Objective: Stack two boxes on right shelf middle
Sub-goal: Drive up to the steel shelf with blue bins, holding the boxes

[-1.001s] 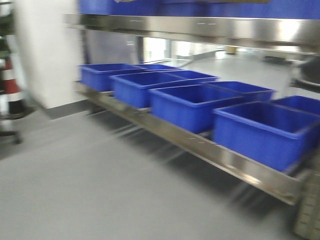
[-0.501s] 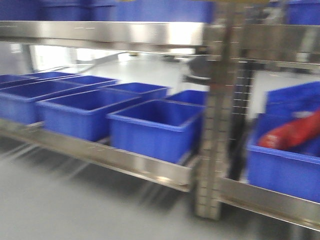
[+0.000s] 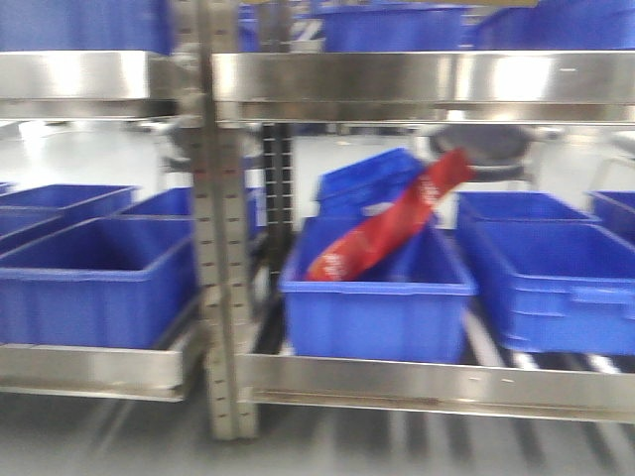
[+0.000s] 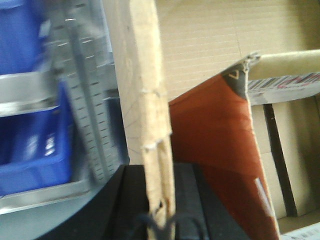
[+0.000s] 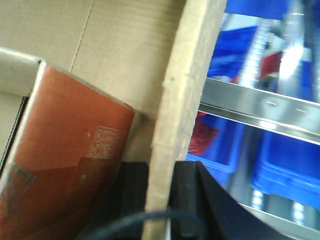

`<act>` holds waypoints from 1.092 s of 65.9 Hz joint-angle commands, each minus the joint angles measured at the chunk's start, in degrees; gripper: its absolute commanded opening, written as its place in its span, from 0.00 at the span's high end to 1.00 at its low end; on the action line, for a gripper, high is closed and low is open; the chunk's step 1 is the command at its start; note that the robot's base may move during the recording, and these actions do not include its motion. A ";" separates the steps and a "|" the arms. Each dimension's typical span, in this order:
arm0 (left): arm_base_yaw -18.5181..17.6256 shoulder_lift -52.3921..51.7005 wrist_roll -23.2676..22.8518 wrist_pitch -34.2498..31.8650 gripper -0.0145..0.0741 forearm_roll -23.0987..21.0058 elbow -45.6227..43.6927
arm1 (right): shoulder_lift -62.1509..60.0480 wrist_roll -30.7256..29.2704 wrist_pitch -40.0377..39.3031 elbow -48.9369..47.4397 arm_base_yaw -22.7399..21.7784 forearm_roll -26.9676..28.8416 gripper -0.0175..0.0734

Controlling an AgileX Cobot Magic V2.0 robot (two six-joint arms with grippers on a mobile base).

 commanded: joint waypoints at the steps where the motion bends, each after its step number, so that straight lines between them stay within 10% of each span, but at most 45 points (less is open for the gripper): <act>1: 0.24 -0.74 0.12 -3.27 0.96 0.77 -0.57 | -0.81 -0.86 -2.43 -0.62 -0.27 -0.68 0.98; 72: 0.24 -0.74 0.12 -3.27 0.96 1.28 -0.57 | -0.81 -0.86 -2.43 -0.62 -0.27 -0.68 0.98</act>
